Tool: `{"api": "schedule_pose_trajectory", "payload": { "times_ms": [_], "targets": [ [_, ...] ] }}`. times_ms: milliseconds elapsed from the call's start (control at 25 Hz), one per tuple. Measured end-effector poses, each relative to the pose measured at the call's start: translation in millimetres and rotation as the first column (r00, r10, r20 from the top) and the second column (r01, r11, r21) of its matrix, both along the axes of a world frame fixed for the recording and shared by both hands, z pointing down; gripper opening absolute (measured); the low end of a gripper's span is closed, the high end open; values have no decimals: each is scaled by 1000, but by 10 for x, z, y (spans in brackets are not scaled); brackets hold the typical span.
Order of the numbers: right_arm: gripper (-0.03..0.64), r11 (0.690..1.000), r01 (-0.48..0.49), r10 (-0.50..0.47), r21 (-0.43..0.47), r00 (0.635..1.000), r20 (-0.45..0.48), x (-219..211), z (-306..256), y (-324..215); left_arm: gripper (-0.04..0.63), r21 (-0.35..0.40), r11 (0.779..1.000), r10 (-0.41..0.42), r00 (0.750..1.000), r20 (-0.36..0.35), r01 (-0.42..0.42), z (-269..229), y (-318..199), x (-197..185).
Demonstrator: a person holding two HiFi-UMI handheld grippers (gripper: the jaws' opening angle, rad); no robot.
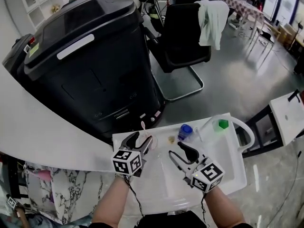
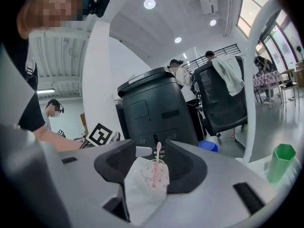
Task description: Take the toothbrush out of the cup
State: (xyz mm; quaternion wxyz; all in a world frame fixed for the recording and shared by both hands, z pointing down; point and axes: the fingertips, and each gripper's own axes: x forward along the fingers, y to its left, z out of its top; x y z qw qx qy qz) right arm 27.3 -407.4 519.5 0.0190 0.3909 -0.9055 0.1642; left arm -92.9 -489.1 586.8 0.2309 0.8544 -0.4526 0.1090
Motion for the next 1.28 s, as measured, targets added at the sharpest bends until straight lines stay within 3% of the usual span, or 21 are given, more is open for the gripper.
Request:
{"api": "schedule_pose_trajectory", "payload": {
  "times_ms": [840, 1280],
  "targets": [
    [190, 996, -58, 58, -72, 998, -6, 106, 280, -176, 267, -91, 996, 24, 1000, -11, -25, 472, -376, 9],
    [186, 993, -76, 76, -86, 997, -6, 122, 353, -227, 161, -85, 996, 31, 999, 15, -29, 523, -437, -34]
  ]
}}
